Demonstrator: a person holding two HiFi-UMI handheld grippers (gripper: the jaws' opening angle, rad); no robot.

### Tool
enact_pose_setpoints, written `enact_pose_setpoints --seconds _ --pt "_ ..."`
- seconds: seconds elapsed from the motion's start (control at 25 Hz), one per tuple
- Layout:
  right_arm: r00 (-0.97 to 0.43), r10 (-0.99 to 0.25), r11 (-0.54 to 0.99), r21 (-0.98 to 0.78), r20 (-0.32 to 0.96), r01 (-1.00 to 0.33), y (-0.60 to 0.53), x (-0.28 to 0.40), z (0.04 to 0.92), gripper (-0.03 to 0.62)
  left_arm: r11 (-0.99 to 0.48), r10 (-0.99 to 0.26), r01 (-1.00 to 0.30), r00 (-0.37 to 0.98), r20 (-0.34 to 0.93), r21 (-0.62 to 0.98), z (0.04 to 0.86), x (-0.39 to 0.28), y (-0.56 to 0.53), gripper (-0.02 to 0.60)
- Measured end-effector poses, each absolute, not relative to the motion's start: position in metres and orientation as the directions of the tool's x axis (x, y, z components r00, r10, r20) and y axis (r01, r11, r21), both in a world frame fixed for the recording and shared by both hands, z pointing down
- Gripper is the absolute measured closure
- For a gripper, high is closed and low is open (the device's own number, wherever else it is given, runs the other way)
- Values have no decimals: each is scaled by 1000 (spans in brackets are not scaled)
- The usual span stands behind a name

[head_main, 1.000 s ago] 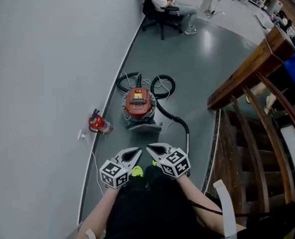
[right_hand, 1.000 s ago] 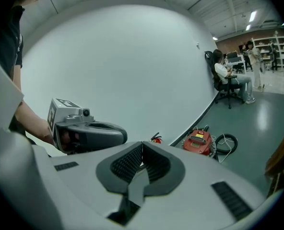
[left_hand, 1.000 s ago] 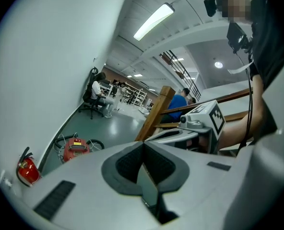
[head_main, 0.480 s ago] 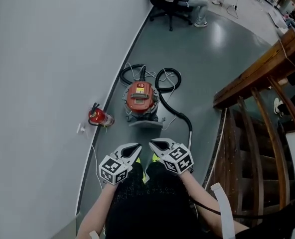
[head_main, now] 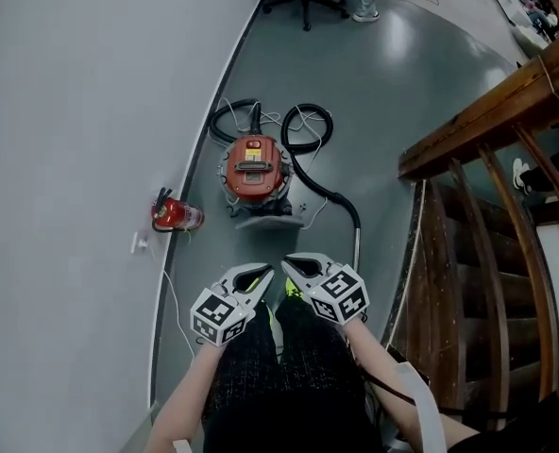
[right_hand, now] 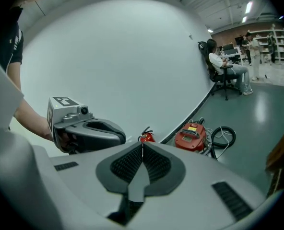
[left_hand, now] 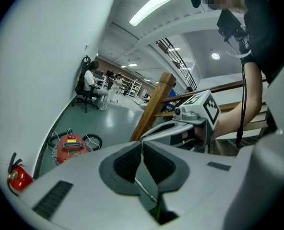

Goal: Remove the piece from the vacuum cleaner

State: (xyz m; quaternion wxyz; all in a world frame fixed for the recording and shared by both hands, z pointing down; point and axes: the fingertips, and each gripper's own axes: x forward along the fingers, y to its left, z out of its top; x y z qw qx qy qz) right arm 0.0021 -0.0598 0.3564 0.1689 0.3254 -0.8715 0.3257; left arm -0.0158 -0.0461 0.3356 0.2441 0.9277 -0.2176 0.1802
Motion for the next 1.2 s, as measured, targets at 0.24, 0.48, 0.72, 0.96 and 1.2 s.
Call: enact_pose_setpoints --seconds 0.24,0.48,0.72,0.96,1.2 --pt "-725 -450 586 -440 522 -680 -68 -4 385 580 -812 -281 -465 840 464 352 370 -19 -54 572" --pt "-724 -415 612 -420 552 -670 -75 -9 426 580 -805 -263 -468 833 486 365 412 -23 -66 572" --pt "-713 -402 603 -419 575 -678 -82 -8 464 580 -816 -238 -455 828 508 358 449 -24 -79 565" --pt "-701 -382 615 -400 602 -679 -90 -11 514 572 -814 -220 -458 812 541 357 502 -30 -92 530" --pt "-694 -351 644 -375 628 -666 -100 -16 551 525 -819 -206 -455 801 562 349 539 -32 -98 497"
